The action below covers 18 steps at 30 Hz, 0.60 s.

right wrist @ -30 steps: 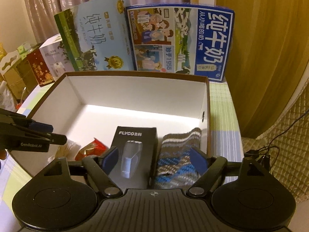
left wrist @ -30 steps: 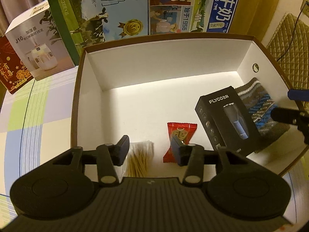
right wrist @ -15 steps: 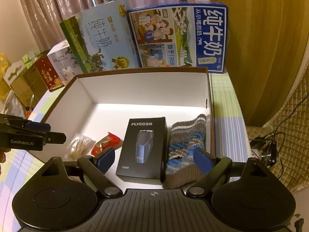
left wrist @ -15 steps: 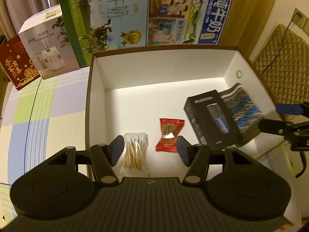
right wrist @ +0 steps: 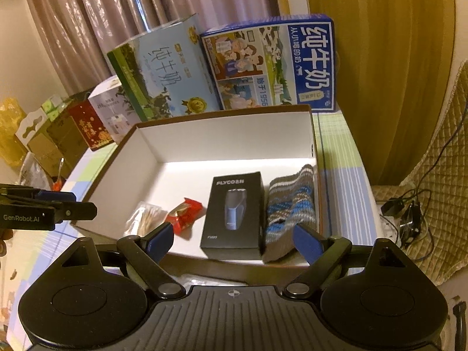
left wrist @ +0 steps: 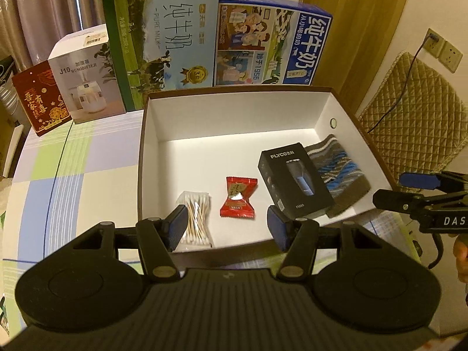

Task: Organize objects
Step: 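Release the swab bag with the left tool and withdraw both tools from the box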

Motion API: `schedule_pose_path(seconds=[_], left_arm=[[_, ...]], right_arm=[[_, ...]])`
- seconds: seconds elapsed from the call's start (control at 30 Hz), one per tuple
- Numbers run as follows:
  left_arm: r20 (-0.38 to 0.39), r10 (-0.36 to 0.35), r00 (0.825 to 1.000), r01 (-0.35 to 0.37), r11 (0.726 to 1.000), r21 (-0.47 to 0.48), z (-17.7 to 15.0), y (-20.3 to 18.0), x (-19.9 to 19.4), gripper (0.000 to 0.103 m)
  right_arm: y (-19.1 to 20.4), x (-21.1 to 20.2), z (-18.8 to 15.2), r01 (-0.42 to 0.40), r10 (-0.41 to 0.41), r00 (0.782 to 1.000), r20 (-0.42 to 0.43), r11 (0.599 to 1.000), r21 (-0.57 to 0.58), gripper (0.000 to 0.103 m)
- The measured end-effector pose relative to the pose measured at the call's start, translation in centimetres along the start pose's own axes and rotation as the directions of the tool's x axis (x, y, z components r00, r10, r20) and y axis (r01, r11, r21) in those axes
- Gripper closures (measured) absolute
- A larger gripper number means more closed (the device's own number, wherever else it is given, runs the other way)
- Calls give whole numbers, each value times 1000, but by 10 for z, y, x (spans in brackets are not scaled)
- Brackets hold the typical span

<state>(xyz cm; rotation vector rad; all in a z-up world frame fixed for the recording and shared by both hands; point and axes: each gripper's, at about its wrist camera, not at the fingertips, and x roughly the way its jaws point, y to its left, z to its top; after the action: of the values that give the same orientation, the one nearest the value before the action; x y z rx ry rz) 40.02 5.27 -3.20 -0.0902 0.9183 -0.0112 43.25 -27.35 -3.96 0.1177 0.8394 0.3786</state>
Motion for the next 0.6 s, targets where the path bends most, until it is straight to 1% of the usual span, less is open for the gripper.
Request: schedule_pose_path(seconds=[0.23, 0.33, 0.6], left_arm=[[10, -1, 1000, 1, 1000, -13, -20, 1, -23, 46], [6, 13, 1000, -13, 1000, -15, -32, 3, -32, 45], [-48, 25, 999, -28, 998, -57, -74, 10, -44, 45]], right_arm=[[8, -18, -14, -7, 6, 1000, 1, 1000, 18, 17], [12, -24, -24, -5, 5, 1000, -3, 1000, 23, 17], [18, -31, -57, -3, 6, 999, -50, 999, 48, 17]])
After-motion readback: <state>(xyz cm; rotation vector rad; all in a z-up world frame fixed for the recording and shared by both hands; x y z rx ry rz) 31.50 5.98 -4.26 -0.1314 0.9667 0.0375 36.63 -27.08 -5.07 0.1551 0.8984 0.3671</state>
